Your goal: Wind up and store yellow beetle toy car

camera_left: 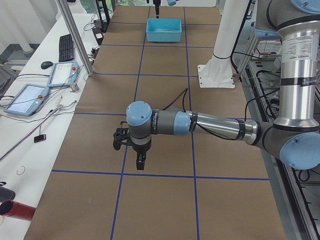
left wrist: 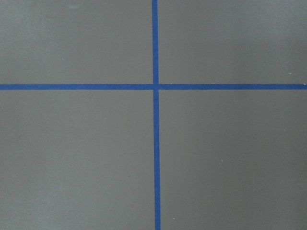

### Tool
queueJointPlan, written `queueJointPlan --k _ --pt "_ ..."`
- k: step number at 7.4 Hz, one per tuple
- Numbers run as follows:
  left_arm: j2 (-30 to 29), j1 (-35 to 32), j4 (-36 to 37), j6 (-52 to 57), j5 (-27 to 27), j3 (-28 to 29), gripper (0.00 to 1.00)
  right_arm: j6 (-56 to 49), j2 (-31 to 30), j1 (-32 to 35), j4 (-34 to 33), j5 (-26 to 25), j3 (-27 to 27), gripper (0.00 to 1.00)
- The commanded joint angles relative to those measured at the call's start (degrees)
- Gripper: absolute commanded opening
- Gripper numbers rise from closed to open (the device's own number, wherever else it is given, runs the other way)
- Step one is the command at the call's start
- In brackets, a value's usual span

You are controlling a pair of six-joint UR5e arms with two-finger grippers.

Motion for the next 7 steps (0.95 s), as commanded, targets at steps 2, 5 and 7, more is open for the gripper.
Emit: queueJointPlan --k 2,5,7 --pt "1.17 -0.53 0.04 0.44 0.06 -0.49 1.0 0.09 0.82 0.0 0.0 0.04 -0.04 1.0" --pt "1.87 -0.8 0.04 0.44 0.32 -1.54 1.0 0.18 1.0 0.0 0.0 0.13 0.05 1.0" --pt "2.04 -1.06 0.04 0.44 -0.11 -1.45 1.0 0.18 1.08 0.0 -0.08 0.31 -0.12 1.0"
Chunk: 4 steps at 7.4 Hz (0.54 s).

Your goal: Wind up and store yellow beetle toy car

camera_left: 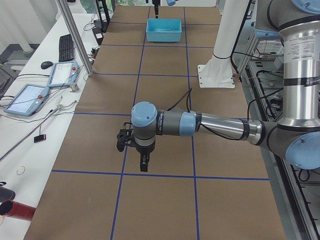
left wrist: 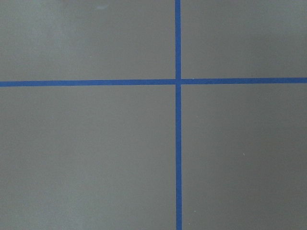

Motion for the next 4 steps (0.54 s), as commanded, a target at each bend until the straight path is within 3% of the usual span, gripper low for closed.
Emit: queueJointPlan --k 1,4 --pt "0.06 -0.13 -0.08 0.0 0.3 -0.31 1.0 0.0 0.12 0.0 -0.03 0.08 -0.12 1.0" --pt "-2.05 0.39 0.35 -0.09 0.39 -0.84 1.0 0.0 1.78 0.09 -0.82 0.08 -0.2 1.0"
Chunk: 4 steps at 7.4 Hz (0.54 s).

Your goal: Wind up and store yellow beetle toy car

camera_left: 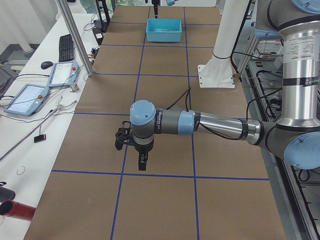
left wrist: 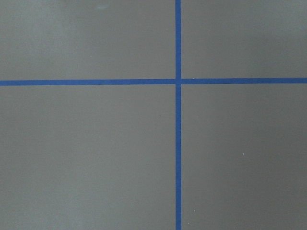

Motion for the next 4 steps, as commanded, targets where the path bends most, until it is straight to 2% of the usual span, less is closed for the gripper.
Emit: queueJointPlan --k 1,3,4 --pt "-0.88 0.32 0.17 -0.25 0.12 -2.0 1.0 0.0 0.44 0.07 -0.31 0.0 -0.3 1.0" --pt "-1.76 0.5 0.43 -0.34 0.12 -4.19 1.0 0.0 0.44 0.16 -0.31 0.0 -0.3 1.0" --pt "-1.59 2.59 0.52 -0.34 0.12 -6.64 1.0 0.0 0.44 0.16 -0.4 0.0 -0.3 1.0"
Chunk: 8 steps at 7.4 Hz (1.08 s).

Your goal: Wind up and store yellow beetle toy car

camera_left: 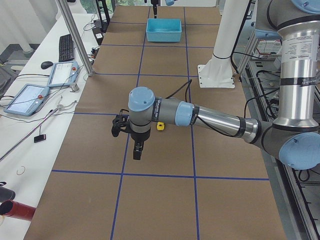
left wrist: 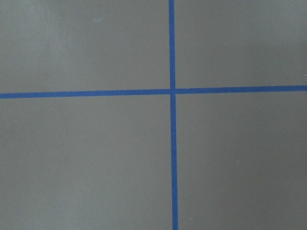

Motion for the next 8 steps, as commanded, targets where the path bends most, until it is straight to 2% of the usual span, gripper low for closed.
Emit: queueJointPlan --k 1,2,4,6,8 --pt "-0.24 5.72 1.74 -0.1 0.2 -5.43 1.0 0.0 0.0 0.19 -0.16 -0.09 -0.02 1.0" --pt "-1.63 8.72 2.54 -0.18 0.63 -6.32 1.0 0.0 0.0 1.41 -1.46 0.26 0.33 1.0" --pt "-9.0 17.07 10.43 2.78 1.07 -9.13 1.0 0.0 0.01 3.44 -5.07 0.62 1.3 1.0" --pt "-10.69 21.22 11.07 13.47 1.69 -10.2 1.0 -0.79 -2.44 4.84 -4.99 0.27 1.74 1.0" --pt "-13.32 23.68 10.99 28.83 6.49 -10.37 1.0 -0.7 -2.9 6.95 -4.9 -0.79 2.35 1.0"
